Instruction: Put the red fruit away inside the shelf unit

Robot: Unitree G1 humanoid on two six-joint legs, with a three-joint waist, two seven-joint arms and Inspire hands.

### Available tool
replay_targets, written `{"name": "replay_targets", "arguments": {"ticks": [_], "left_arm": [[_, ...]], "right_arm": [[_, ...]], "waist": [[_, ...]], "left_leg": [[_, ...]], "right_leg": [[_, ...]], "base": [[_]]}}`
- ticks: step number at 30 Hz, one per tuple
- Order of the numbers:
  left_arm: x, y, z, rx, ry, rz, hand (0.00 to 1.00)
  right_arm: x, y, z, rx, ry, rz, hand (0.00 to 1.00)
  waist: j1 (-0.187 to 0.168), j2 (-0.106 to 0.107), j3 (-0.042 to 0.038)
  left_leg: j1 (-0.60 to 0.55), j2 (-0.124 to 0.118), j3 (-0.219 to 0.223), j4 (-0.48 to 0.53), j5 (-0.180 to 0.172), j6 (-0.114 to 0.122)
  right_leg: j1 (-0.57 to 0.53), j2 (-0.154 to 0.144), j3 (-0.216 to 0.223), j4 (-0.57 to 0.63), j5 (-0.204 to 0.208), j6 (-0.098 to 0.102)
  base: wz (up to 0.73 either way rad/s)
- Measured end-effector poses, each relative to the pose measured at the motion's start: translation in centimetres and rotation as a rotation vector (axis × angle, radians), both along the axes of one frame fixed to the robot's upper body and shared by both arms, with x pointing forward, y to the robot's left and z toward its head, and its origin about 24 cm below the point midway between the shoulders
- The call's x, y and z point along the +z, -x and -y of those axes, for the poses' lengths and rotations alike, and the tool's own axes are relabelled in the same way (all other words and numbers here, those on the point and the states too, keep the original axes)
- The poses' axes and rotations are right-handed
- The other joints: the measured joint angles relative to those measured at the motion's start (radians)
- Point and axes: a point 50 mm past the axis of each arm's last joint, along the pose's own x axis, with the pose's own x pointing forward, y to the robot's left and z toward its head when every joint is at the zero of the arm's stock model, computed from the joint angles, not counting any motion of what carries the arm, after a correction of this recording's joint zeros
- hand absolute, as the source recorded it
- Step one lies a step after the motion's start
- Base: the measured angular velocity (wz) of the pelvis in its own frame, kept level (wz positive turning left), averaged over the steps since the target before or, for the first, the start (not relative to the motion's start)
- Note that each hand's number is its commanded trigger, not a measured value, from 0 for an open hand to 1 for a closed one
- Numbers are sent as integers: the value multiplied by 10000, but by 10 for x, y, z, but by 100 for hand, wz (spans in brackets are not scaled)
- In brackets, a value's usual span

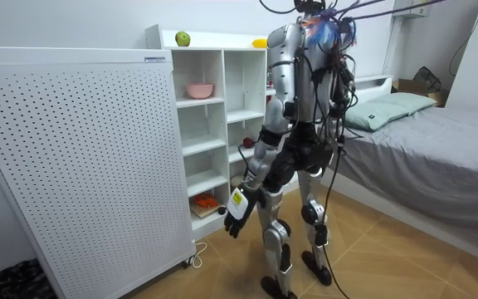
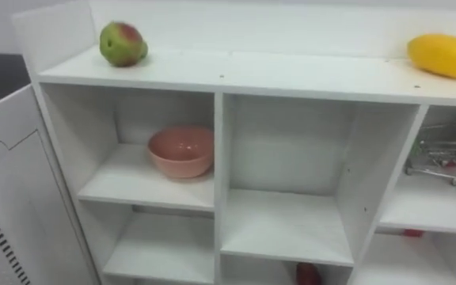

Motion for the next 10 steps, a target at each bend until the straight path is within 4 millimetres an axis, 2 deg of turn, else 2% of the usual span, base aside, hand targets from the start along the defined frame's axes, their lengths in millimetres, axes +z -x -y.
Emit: {"name": "replay_targets", "arguments": {"ticks": [4,5,10], "left_arm": [[-2,4,6,144,37,-207,0],[-3,7,7,181,32,-359,0],[-6,18,13,-72,112,-1270,0]], "right_arm": [[-3,11,-8,-451,-59,-399,0],[-4,16,-10,-509,-78,-652,0],[-5,27,-8,-657,67,-1276,0]], "waist": [[-115,8,17],[-121,123,-68],[-264,100,-41]], "left_leg": [[385,18,98,-160,6,-10],[457,29,114,-176,5,-12],[708,37,112,-199,5,-14]], "right_leg": [[299,63,124,-236,115,12],[393,87,149,-313,150,13],[646,125,297,-384,194,11]], "base": [[-10],[-6],[-3]]}}
